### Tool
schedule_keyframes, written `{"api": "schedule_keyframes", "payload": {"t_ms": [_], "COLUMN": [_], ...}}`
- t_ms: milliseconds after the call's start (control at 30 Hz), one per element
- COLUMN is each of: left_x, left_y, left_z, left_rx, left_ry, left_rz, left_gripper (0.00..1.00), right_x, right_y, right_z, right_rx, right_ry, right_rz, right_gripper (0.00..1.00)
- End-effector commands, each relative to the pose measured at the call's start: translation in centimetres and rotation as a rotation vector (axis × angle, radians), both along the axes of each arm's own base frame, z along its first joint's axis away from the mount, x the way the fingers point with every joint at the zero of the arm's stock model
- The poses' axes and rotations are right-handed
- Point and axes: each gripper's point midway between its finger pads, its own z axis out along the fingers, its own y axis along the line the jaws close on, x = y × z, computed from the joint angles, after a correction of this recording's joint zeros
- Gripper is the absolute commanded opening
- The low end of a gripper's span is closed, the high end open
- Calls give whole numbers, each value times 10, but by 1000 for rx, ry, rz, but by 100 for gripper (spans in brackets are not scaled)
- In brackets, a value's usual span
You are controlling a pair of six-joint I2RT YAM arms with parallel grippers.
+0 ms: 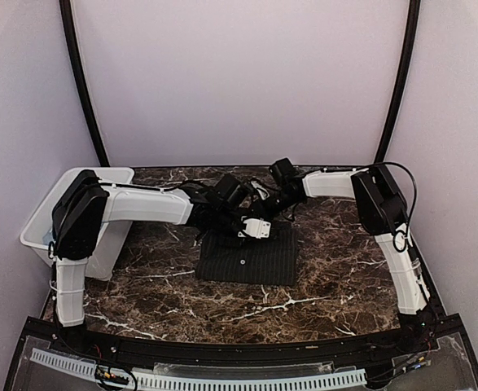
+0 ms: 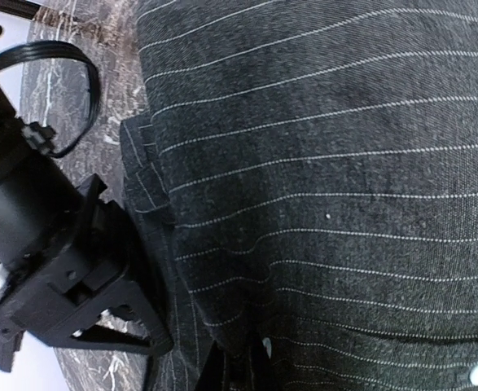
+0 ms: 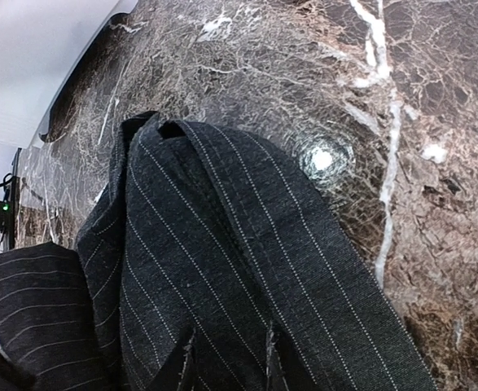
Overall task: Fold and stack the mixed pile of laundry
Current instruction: Fold the 2/3-rectangle-folded shirt at the center of the board, then move the 2/3-rectangle-folded shirt to the center of the board.
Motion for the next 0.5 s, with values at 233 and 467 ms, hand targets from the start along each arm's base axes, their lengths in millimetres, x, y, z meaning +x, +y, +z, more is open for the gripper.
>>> {"api": "schedule_keyframes", "payload": {"t_ms": [233,467], "left_x": [-72,-141], "left_y": [16,23], "left_z": [-40,-22], "left_rx": [57,34], "left_ry": [168,277], "left_rz": [-27,-38], "left_gripper": [0,1], "right_x": [-42,-47], "right_y": [2,-9], "right_z": [11,67], "right_rx": [8,10], "right_ry": [35,-56], "right_rz": [17,-6], "right_gripper": [30,48]}}
